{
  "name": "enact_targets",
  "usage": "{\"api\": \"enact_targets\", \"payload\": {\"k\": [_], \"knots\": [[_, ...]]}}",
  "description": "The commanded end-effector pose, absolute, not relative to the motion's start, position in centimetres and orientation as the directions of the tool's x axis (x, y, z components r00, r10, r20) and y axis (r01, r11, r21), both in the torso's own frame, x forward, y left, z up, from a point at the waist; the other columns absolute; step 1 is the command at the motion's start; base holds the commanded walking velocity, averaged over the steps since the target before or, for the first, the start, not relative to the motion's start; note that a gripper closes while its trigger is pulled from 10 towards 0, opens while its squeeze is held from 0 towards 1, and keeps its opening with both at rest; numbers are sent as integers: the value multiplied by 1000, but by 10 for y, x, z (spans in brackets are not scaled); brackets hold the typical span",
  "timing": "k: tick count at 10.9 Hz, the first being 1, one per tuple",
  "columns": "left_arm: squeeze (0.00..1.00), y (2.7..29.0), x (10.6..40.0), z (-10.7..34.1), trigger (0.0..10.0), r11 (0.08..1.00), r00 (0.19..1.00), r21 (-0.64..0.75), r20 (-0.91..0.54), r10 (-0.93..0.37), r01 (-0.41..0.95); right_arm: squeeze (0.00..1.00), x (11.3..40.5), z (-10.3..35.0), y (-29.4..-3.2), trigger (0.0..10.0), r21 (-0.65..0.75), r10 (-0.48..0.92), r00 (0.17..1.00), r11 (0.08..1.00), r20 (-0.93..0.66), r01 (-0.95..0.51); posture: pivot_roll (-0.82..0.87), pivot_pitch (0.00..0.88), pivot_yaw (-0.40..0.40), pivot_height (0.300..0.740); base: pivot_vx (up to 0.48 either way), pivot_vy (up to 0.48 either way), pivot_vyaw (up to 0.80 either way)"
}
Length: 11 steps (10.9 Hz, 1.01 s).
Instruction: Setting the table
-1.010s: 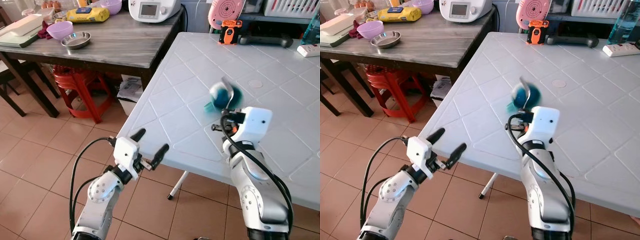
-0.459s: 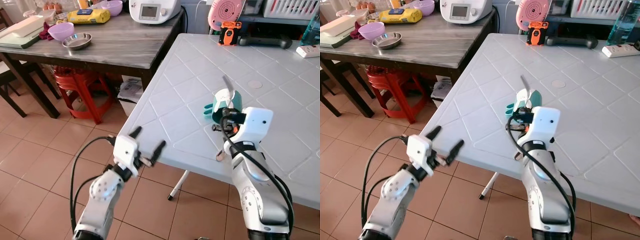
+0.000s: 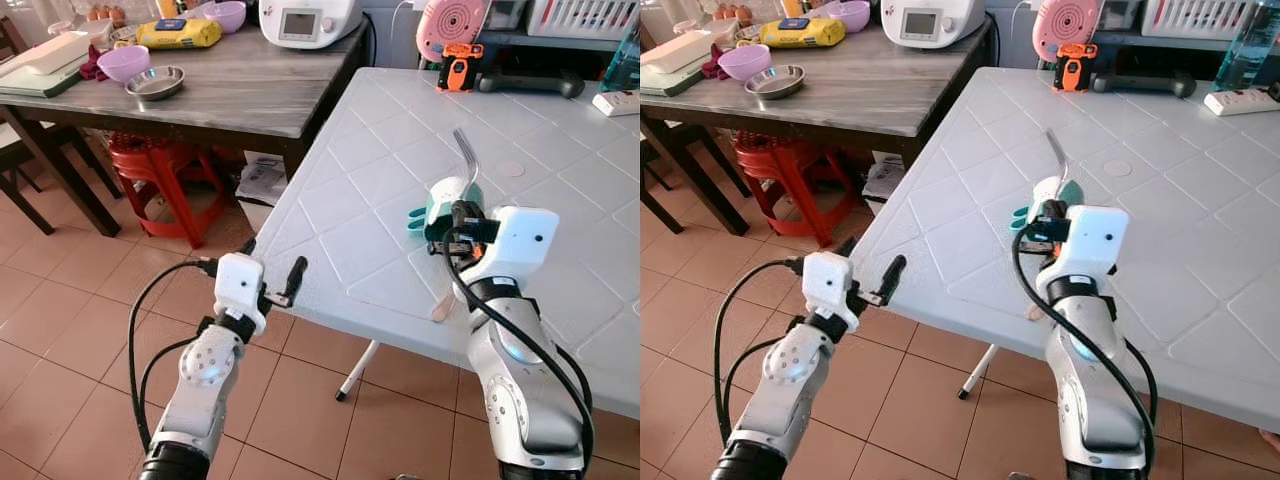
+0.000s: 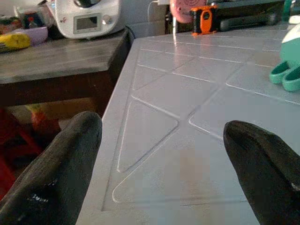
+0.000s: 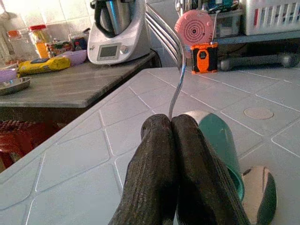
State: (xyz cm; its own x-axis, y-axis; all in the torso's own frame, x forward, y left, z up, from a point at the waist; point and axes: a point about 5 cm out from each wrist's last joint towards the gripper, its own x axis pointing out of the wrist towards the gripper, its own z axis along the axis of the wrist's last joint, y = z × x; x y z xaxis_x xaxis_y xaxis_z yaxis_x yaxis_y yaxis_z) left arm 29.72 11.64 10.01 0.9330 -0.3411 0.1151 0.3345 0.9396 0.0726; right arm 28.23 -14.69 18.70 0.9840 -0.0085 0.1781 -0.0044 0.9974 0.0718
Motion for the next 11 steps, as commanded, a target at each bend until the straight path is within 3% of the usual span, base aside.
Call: {"api": "enact_targets", "payload": {"k": [1, 4, 6, 11], "knots": [[0, 121, 298, 97, 10000, 945, 941, 74, 95, -325, 319, 0, 280, 194, -145, 10000, 64, 2, 976, 998, 216, -16, -167, 86, 108, 740, 0, 0, 0], [0, 119, 298, 97, 10000, 946, 941, 62, 95, -324, 319, 0, 279, 192, -147, 10000, 74, -7, 979, 997, 204, -8, -166, 86, 108, 740, 0, 0, 0], [0, 119, 299, 97, 10000, 944, 940, 59, 93, -329, 325, 0, 280, 190, -148, 10000, 81, -15, 981, 997, 194, -1, -168, 87, 109, 740, 0, 0, -609], [0, 117, 299, 97, 10000, 940, 936, 54, 95, -340, 336, 0, 280, 189, -147, 10000, 85, -15, 982, 996, 190, -1, -167, 89, 110, 740, 0, 399, -698]]}}
